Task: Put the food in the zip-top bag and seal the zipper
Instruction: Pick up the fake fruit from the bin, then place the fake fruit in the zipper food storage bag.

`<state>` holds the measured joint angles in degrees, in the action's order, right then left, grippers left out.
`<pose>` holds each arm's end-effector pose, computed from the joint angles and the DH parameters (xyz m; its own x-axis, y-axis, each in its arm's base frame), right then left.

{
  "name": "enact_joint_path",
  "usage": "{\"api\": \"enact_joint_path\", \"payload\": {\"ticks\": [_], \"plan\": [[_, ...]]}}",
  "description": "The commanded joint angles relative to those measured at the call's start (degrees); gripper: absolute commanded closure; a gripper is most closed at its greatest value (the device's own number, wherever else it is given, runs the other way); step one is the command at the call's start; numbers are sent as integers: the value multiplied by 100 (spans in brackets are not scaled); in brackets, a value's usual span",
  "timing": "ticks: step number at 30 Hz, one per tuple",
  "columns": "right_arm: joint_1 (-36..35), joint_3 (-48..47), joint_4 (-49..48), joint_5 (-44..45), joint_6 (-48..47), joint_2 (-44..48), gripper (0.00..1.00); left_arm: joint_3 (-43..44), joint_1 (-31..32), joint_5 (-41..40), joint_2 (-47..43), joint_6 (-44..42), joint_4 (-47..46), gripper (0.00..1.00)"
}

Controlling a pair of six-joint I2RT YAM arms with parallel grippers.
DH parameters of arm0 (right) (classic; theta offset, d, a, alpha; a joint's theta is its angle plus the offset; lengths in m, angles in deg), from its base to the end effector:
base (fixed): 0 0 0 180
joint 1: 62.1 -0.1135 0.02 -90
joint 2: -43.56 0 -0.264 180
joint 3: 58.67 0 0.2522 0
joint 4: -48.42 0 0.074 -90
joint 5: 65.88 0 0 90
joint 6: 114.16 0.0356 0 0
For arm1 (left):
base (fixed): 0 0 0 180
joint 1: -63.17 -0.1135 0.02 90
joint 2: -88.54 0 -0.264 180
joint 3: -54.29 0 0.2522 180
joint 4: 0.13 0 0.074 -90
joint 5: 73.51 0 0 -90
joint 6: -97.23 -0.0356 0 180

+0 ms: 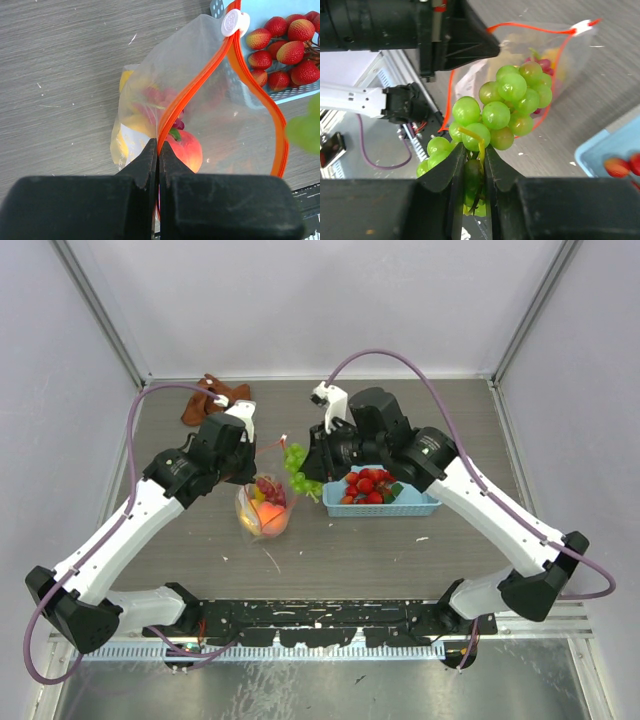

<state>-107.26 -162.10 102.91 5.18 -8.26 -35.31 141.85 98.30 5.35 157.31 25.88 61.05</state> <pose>0.1975 0.2150 0.4236 -0.5764 -0.2122 -0.7891 -0.7394 0.5465 0.3932 0.2032 -0.1346 0.3674 -0.6656 0.0847 -0.7414 0.2480 0.9622 -0.1128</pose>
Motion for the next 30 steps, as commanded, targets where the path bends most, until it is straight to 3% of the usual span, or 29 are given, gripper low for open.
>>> {"api": "enact_joint_path", "payload": {"ticks": [1, 9, 25, 30], "plan": [[-191, 11, -583, -567, 241, -188, 86, 231, -26, 94, -30, 29, -154, 100], [-431, -61, -783, -675, 467, -736, 86, 227, -24, 128, -28, 25, -154, 100], [-482, -549, -1078, 1351, 1325, -1805, 87, 222, -26, 155, -39, 25, -163, 100], [-625, -557, -1317, 1563, 1471, -2035, 77, 222, -24, 165, -39, 24, -163, 100]]}}
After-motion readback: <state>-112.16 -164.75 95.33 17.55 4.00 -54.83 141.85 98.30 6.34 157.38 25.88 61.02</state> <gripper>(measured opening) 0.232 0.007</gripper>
